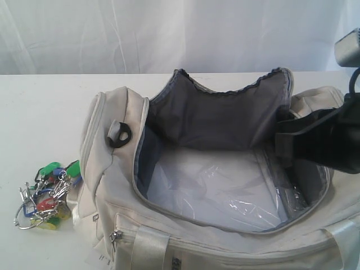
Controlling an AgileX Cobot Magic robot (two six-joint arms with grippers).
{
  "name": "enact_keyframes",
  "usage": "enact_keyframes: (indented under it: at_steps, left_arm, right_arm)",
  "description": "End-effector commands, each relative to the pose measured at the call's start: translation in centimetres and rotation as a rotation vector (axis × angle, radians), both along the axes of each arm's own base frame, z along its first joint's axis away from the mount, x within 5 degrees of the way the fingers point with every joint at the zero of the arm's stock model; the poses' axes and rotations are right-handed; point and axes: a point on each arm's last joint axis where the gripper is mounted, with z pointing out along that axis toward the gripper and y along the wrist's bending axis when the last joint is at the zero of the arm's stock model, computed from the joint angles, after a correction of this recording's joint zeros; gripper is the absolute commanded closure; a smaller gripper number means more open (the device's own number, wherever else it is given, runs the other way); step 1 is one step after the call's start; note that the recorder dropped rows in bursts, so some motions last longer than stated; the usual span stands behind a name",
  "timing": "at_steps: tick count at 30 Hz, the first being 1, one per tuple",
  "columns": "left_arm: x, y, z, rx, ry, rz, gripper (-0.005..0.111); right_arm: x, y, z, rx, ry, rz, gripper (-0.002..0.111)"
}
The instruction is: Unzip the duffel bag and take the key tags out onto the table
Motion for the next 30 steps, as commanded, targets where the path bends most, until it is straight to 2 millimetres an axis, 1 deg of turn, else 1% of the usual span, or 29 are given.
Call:
enact_keyframes:
  at_steps: [1, 2, 3, 4, 5, 7, 9, 10, 12, 14, 18, 19, 21, 23, 25, 26, 27, 30]
  left_arm:
    - [-3.6, 1.1, 0.8, -0.017, -0.138, 0.129, 0.107]
    - [-4.2, 1.2, 0.8, -0.014, -0.158, 0.145, 0.107]
    - [-5.6, 1.2, 0.4, -0.022, -0.207, 0.166, 0.107]
    - [-6.3, 1.3, 0.1, -0.024, -0.229, 0.177, 0.107]
    - [-7.5, 1.3, -0.8, -0.024, -0.262, 0.196, 0.107]
    - [-8.9, 1.2, -2.4, -0.025, -0.302, 0.217, 0.107]
    - [-9.4, 1.2, -4.4, -0.023, -0.302, 0.226, 0.107]
    - [-9.4, 1.2, -5.6, -0.022, -0.29, 0.226, 0.107]
    - [-8.3, 1.2, -7.6, -0.012, -0.215, 0.229, 0.107]
    - [-7.5, 1.2, -8.5, -0.032, -0.203, 0.235, 0.107]
    - [-5.9, 0.6, -9.1, -0.235, -0.288, 0.211, 0.107]
    - [-5.3, 0.5, -9.5, -0.284, -0.314, 0.203, 0.107]
    - [-4.2, 0.3, -11.0, -0.367, -0.321, 0.202, 0.107]
    - [-3.2, 0.4, -12.9, -0.41, -0.305, 0.218, 0.107]
    - [-2.3, 0.5, -15.5, -0.413, -0.251, 0.245, 0.107]
    - [-2.1, 0.6, -16.6, -0.412, -0.23, 0.255, 0.107]
    - [-1.7, 0.7, -18.1, -0.41, -0.205, 0.271, 0.107]
    - [-1.1, 1.0, -21.4, -0.408, -0.184, 0.311, 0.107]
  right_arm:
    - [0.0, 0.0, 0.1, 0.006, -0.014, -0.004, 0.108]
    - [0.0, 0.0, 0.1, 0.006, -0.014, -0.004, 0.108]
    - [0.0, 0.0, 0.1, 0.006, -0.014, -0.004, 0.108]
    - [0.0, 0.0, 0.1, 0.006, -0.014, -0.004, 0.108]
    - [0.0, 0.0, 0.1, 0.006, -0.014, -0.004, 0.108]
    - [0.0, 0.0, 0.1, 0.006, -0.014, -0.004, 0.108]
    - [0.0, 0.0, 0.1, 0.006, -0.014, -0.004, 0.108]
    - [0.0, 0.0, 0.1, 0.006, -0.014, -0.004, 0.108]
    - [0.0, 0.0, 0.1, 0.006, -0.014, -0.004, 0.108]
    - [-0.1, 0.0, 0.1, 0.005, -0.009, -0.002, 0.108]
    - [-0.1, 0.0, 0.1, 0.005, -0.009, -0.002, 0.108]
    - [-0.1, 0.0, 0.1, 0.005, -0.009, -0.002, 0.108]
    - [-0.1, 0.0, 0.1, 0.005, -0.009, -0.002, 0.108]
    - [-0.1, 0.0, 0.1, 0.005, -0.009, -0.002, 0.108]
    - [-0.1, 0.0, 0.1, 0.005, -0.009, -0.002, 0.108]
    - [-0.1, 0.0, 0.1, 0.005, -0.009, -0.002, 0.108]
    - [-0.1, 0.0, 0.1, 0.005, -0.009, -0.002, 0.108]
    - [-0.1, 0.0, 0.1, 0.006, -0.008, -0.003, 0.108]
